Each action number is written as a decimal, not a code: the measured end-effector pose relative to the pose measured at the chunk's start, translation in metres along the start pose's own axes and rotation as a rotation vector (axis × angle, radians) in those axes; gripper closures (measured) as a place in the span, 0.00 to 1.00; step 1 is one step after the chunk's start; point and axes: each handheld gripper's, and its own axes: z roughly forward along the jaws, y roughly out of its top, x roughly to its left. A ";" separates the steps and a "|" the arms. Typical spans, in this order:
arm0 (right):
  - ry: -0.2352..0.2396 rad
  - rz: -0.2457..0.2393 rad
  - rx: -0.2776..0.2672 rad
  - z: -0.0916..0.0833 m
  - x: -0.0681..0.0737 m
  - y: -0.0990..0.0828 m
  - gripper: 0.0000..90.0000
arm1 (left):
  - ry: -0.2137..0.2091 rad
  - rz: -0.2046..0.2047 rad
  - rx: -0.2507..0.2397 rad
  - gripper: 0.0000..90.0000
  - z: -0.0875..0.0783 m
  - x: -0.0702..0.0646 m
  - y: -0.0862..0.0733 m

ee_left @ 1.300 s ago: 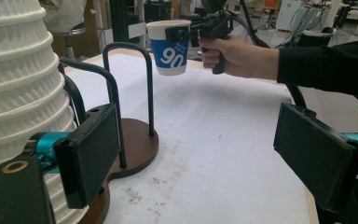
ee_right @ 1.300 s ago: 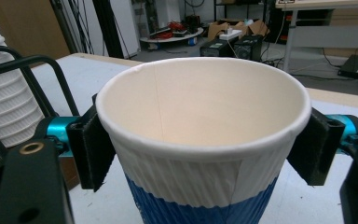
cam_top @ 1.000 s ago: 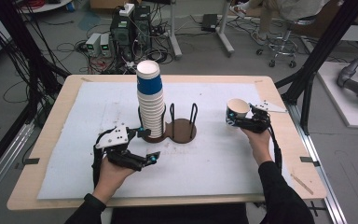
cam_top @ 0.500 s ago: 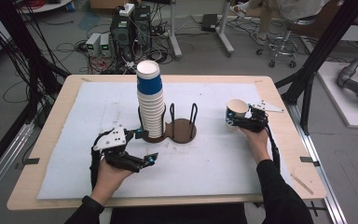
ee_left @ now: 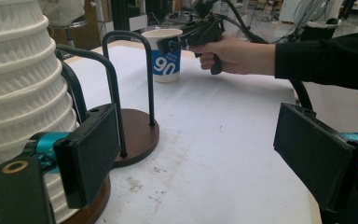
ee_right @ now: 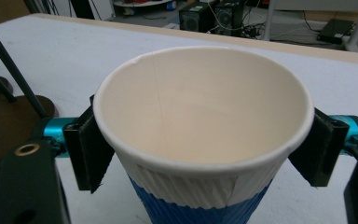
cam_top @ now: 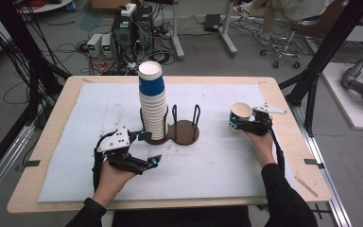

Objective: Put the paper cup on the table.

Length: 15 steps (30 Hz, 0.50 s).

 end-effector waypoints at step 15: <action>-0.014 0.003 0.043 -0.004 0.005 -0.004 0.20 | 0.000 0.020 0.021 0.16 0.006 -0.001 0.002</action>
